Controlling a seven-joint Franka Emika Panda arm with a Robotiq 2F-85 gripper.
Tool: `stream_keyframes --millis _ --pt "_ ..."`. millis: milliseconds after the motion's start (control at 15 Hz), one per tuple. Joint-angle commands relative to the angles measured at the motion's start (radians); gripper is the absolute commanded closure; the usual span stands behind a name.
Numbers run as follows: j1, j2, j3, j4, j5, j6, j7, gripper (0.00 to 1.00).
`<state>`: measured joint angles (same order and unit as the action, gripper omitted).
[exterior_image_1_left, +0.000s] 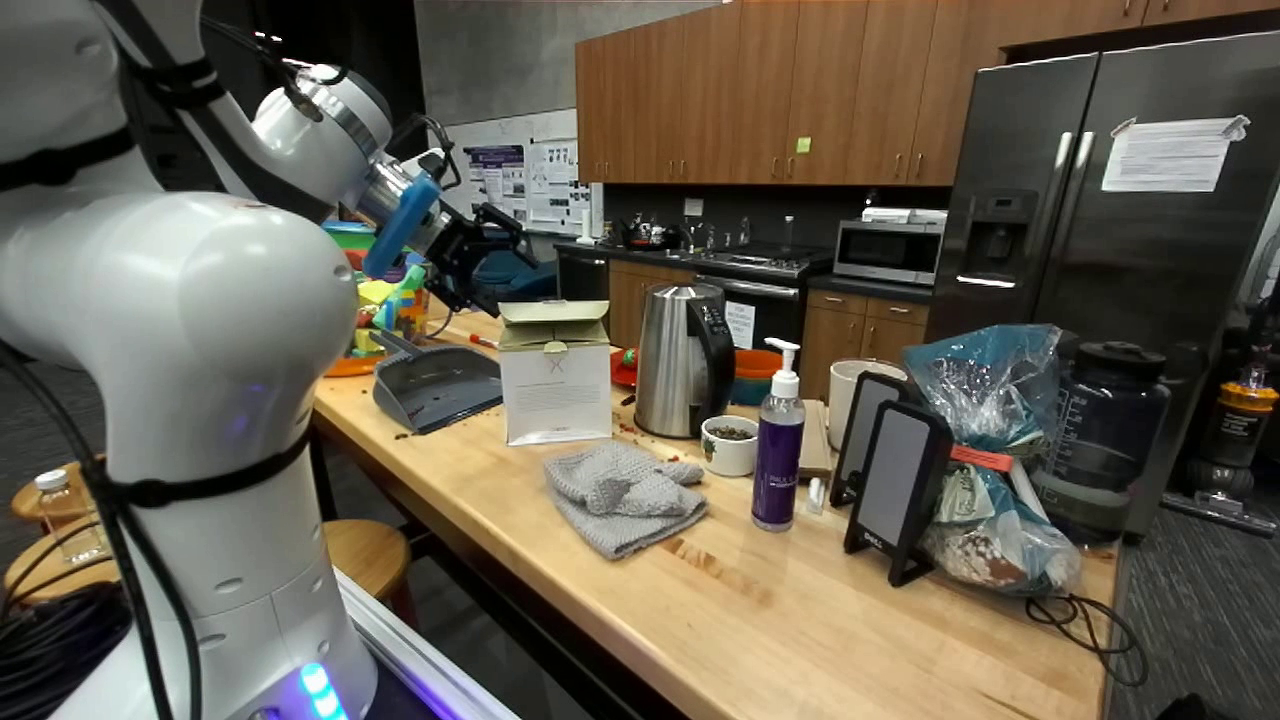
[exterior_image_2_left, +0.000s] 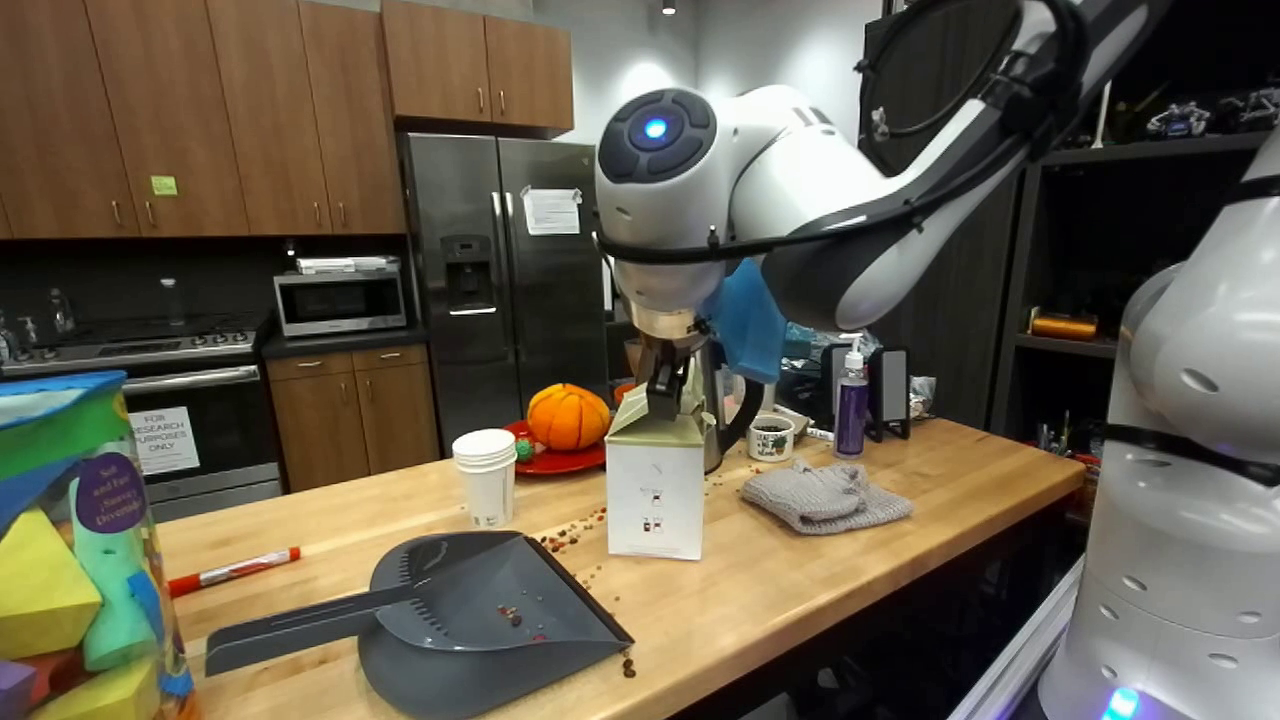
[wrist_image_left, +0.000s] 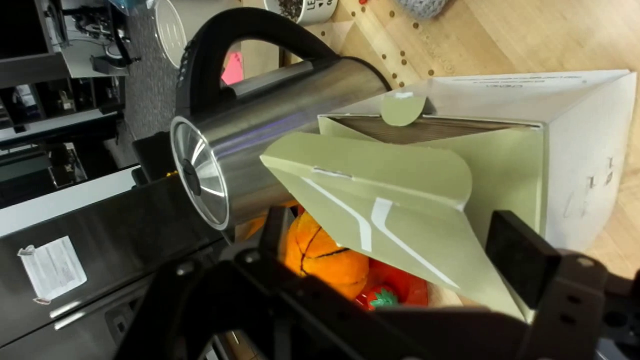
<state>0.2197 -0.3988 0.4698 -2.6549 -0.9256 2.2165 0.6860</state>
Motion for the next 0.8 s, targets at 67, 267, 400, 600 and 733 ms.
stream_keyframes --millis 67,267,400,600,733 --pt "0.029 -0.025 -0.015 0.0 -0.05 -0.049 0.038 0.0" --pt "0.04 -0.035 -0.014 0.001 -0.067 -0.069 0.054 0.0" --pt "0.049 -0.042 -0.014 0.002 -0.076 -0.083 0.06 0.0" --pt "0.06 -0.047 -0.014 0.007 -0.095 -0.101 0.072 0.0" --pt "0.068 -0.052 -0.015 0.014 -0.11 -0.109 0.077 0.0"
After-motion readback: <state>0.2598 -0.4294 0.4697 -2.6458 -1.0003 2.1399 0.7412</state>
